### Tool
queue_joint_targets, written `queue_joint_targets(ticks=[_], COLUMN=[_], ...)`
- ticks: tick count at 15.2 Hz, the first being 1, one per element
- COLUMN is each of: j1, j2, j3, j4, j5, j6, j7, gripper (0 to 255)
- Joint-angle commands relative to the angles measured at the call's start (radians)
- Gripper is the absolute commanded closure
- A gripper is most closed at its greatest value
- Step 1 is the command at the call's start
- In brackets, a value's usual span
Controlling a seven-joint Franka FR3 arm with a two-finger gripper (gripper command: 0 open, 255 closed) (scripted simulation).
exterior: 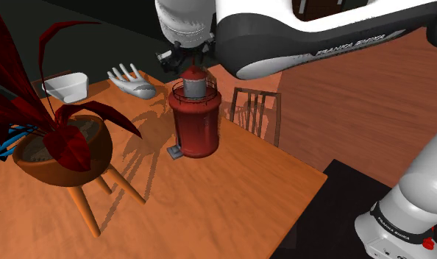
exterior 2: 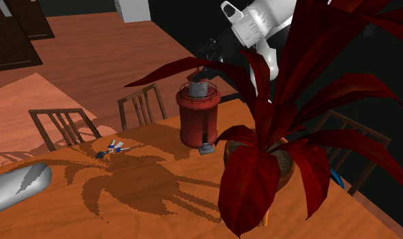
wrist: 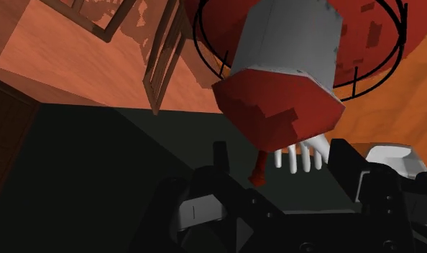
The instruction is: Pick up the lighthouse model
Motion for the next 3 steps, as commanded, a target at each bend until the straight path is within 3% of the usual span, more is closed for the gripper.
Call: queue_joint_targets(ticks=[1, 3], j1=[0.005, 0.006], j2=[0.006, 0.006], j3=[0.001, 0.002], j4=[0.032, 0.035], j5=[-0.004, -0.005], j6=[-0.021, -0.022], j7=[-0.017, -0.018], gripper=[255, 255])
